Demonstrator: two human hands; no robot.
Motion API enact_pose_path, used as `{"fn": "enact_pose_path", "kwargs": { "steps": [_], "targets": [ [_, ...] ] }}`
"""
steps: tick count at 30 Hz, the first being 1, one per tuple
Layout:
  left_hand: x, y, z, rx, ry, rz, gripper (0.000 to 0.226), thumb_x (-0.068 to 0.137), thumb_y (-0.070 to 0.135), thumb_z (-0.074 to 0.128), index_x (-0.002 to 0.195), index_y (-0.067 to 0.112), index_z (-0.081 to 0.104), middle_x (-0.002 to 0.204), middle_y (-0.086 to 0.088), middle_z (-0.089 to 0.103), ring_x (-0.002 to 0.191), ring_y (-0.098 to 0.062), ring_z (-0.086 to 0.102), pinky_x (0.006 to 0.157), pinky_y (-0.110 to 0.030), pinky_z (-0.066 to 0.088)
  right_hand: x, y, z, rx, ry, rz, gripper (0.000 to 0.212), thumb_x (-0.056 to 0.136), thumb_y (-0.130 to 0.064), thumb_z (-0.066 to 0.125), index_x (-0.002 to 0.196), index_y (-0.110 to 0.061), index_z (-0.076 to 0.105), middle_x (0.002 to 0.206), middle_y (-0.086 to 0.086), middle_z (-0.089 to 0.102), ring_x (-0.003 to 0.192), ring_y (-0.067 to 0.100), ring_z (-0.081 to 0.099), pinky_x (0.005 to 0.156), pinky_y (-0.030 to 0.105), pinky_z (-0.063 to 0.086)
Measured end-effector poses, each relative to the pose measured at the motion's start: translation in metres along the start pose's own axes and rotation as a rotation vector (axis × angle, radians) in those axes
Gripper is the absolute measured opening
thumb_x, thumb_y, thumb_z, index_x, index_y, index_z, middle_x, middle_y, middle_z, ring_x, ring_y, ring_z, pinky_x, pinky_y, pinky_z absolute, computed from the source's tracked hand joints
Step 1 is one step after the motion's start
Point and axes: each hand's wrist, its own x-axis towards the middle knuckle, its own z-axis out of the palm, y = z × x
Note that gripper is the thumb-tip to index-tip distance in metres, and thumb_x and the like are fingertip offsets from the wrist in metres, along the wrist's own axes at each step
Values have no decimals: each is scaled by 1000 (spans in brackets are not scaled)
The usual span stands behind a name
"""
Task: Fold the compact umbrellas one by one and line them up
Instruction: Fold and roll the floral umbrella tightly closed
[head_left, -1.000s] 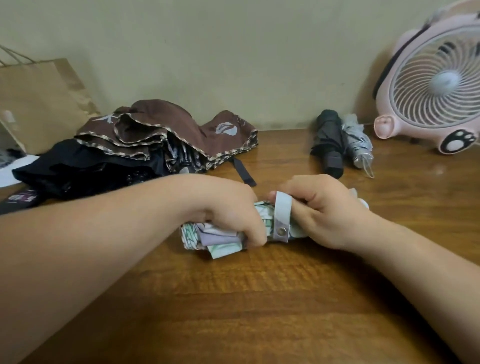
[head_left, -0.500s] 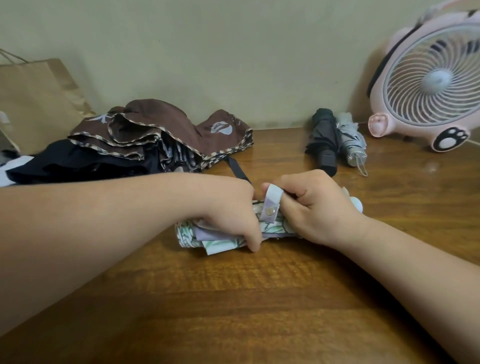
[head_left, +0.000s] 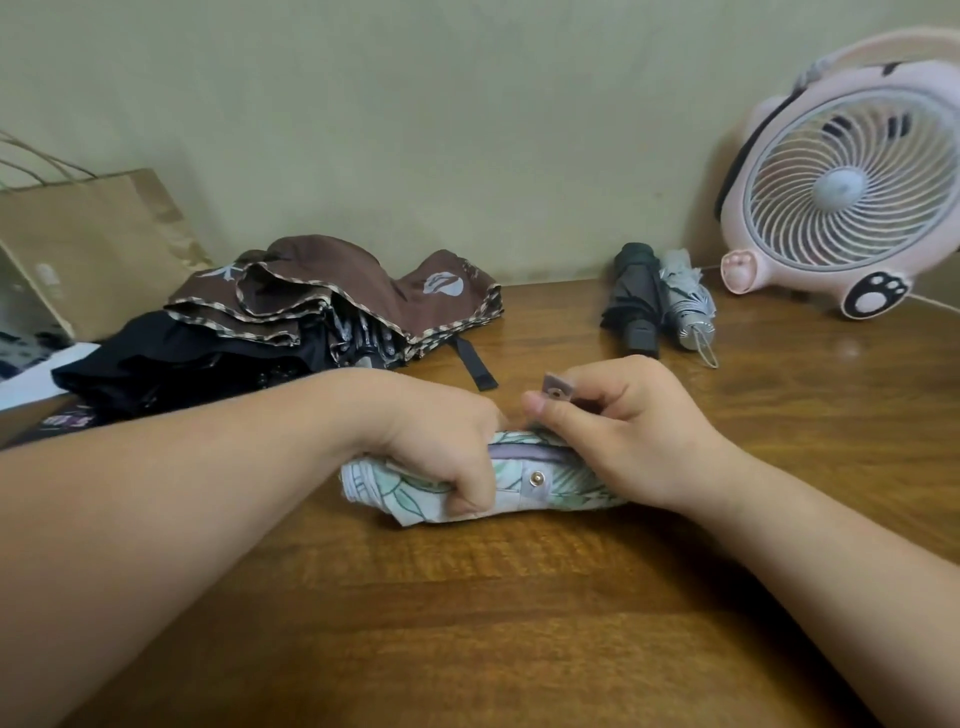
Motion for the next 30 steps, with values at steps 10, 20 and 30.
{"fn": "enact_pose_path", "kwargs": {
  "steps": [10,20,30],
  "targets": [
    [-6,-11,10,318,487,273,62,75,70,74,127,37,60,112,17,64,102,-6,59,89,-36,52,8,8,-10,72,38,140,34,98,-28,68,70,-10,75,67,13,70,60,30,61,57,39,51],
    [2,-30,65,446,944,390,63,91,65,53,139,24,60,116,7,69,88,-15,69,64,-34,58,17,0,-13,-6,73,230,32,93,-33,71,74,-9,78,72,18,72,71,39,66,60,45,51],
    [-8,-17,43,334,646,201,60,94,65,21,148,47,39,138,27,47,130,-4,38,112,-37,35,11,2,-25,-171,-204,129,47,101,-42,59,67,-9,64,59,11,56,53,9,43,46,31,39]
  ]
}}
